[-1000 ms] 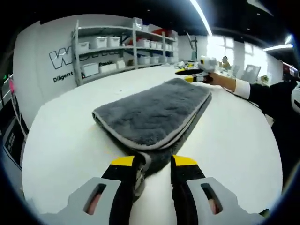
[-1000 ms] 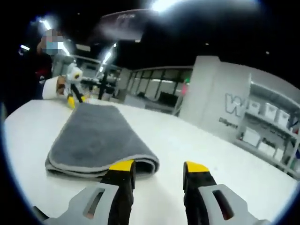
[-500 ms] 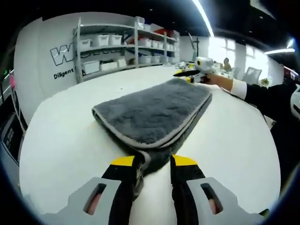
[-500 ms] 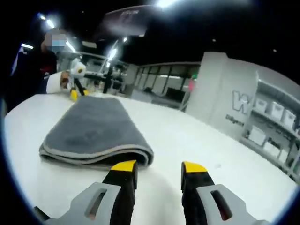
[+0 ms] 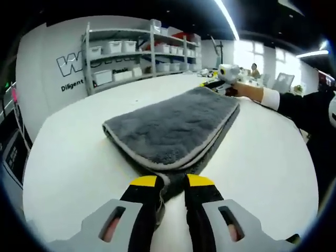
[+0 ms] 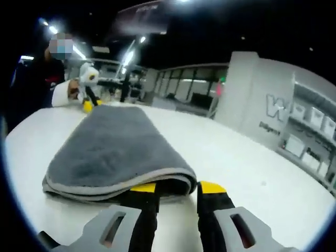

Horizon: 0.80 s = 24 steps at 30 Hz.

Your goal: Open the folded towel by lifting each exposed corner and separating the folded layers until the towel lies flat within the target outline without major curled edges

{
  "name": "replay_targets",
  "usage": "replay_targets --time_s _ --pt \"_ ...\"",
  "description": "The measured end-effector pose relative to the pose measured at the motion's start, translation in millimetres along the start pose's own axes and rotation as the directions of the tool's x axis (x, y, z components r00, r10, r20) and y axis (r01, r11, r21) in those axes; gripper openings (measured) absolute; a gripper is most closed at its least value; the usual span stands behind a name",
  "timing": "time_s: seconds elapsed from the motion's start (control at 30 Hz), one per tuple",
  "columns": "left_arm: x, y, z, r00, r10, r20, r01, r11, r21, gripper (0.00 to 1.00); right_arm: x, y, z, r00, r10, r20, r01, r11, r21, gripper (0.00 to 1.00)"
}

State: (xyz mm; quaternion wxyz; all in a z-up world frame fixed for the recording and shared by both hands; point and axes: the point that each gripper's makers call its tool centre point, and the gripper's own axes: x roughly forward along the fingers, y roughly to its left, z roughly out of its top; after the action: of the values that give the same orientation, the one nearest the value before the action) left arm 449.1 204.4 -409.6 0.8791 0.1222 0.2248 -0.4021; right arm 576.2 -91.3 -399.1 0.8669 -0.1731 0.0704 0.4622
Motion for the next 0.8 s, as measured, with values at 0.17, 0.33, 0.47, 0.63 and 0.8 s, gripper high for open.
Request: replay_targets --time_s 0.17,0.33,0.47,0.63,0.8 --pt "1.6 1.9 1.1 1.000 0.000 0.004 0.000 1.000 -0.005 0.14 -1.0 -2.7 -4.5 0.999 -0.033 -0.025 0.033 0.999 -0.007 0.05" --pt "3.2 8.7 1.3 1.000 0.015 0.010 -0.014 0.997 -0.074 0.12 -5.7 -4.9 -8.3 0.996 -0.069 -0.048 0.068 0.997 -0.022 0.00" --pt "3.9 10.7 2.1 1.000 0.029 0.008 -0.029 0.998 -0.047 0.11 -8.4 -3.0 -9.0 0.995 -0.077 -0.061 0.077 0.997 -0.010 0.00" --pt "1.7 18.8 3.0 0.999 0.039 0.013 -0.038 0.997 -0.071 0.08 -15.2 2.5 -10.2 0.994 -0.078 -0.074 0.079 0.997 0.001 0.00" --pt "2.9 28.3 6.2 0.997 0.071 0.026 -0.069 0.994 -0.083 0.07 -24.0 10.3 -9.2 0.993 -0.071 -0.096 0.073 0.997 0.015 0.00"
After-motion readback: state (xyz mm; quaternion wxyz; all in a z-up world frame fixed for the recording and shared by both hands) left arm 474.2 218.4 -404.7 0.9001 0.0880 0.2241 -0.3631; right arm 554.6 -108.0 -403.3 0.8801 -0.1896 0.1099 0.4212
